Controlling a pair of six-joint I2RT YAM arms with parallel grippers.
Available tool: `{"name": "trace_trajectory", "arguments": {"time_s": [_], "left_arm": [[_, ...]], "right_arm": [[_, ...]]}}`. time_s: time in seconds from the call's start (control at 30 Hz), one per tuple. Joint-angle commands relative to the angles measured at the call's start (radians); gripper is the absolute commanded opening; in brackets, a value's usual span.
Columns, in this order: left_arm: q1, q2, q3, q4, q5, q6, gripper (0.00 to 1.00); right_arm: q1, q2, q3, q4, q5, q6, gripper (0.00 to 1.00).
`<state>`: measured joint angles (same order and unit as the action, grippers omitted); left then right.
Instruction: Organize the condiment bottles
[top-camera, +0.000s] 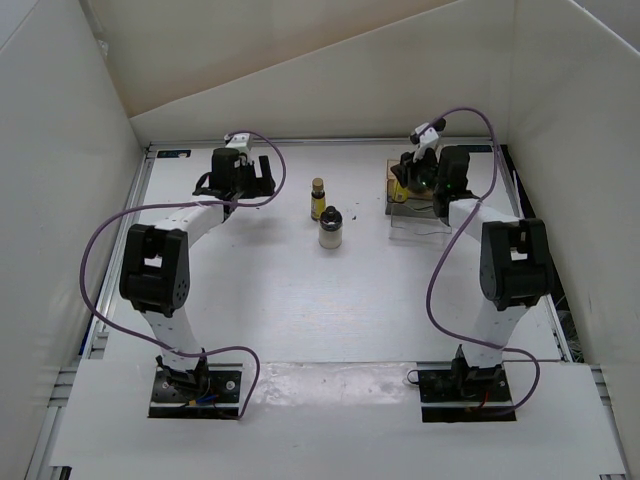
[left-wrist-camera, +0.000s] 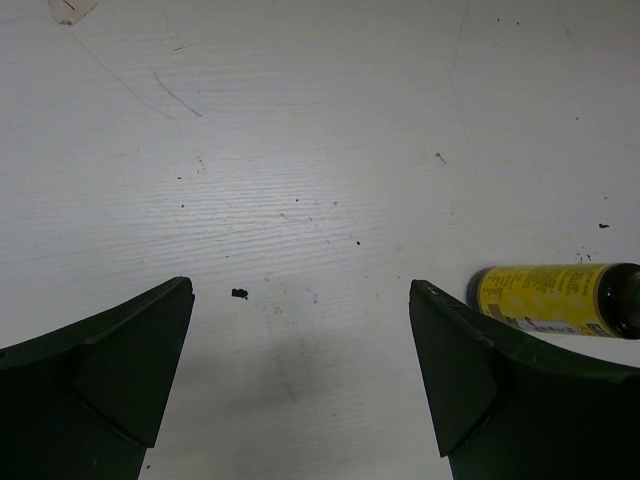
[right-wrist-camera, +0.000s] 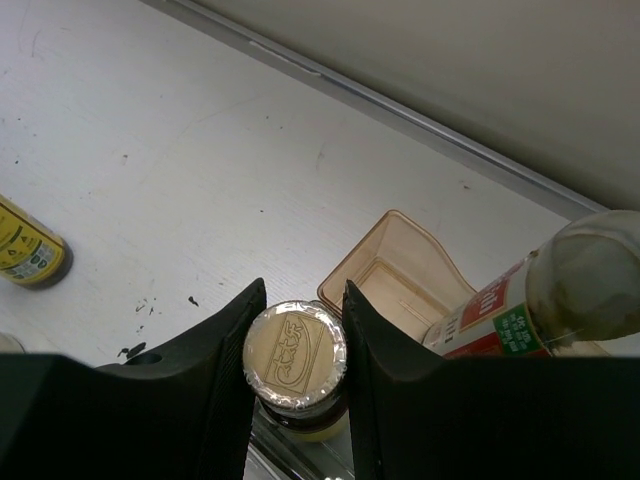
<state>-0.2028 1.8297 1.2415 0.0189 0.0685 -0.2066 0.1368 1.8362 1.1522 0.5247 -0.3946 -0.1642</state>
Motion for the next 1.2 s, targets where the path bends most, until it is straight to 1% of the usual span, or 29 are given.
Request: {"name": "trace_trajectory", "arguments": {"time_s": [0.0, 0.27, 0.63, 0.73, 0.87, 0.9, 0.93, 0.97, 1.17], "left_arm": [[0.009, 0.017, 0.030, 0.000, 0.016, 0.007, 1.00], [0.017, 0.032, 0.036, 0.003, 0.022, 0.004, 1.00], [0.016, 0.052, 0.045, -0.005, 0.033, 0.009, 1.00], [0.017, 0.052, 0.038, -0.005, 0.030, 0.006, 1.00], [0.017, 0.052, 0.033, -0.002, 0.028, 0.001, 1.00], [0.017, 0.054, 0.035, -0.002, 0.028, -0.001, 1.00], [0.016, 0.054, 0.033, -0.002, 0.030, -0.002, 1.00], [0.016, 0.051, 0.032, 0.000, 0.031, -0.002, 1.00], [0.017, 0.052, 0.026, 0.000, 0.033, -0.007, 1.00]], "right_arm": [[-0.002, 0.006, 0.060, 0.089, -0.010, 0.008, 0.00], [0.009, 0.041, 0.054, 0.109, -0.007, 0.022, 0.00], [0.009, 0.034, -0.008, 0.150, 0.016, 0.032, 0.00], [0.009, 0.034, -0.023, 0.156, 0.017, 0.037, 0.03], [0.010, 0.029, -0.029, 0.156, 0.017, 0.037, 0.04], [-0.008, 0.029, -0.031, 0.155, 0.017, 0.037, 0.04], [0.009, 0.028, -0.032, 0.156, 0.019, 0.040, 0.07], [0.010, 0.023, -0.037, 0.156, 0.022, 0.040, 0.13], [0.014, 0.020, -0.051, 0.159, 0.031, 0.035, 0.31]]}}
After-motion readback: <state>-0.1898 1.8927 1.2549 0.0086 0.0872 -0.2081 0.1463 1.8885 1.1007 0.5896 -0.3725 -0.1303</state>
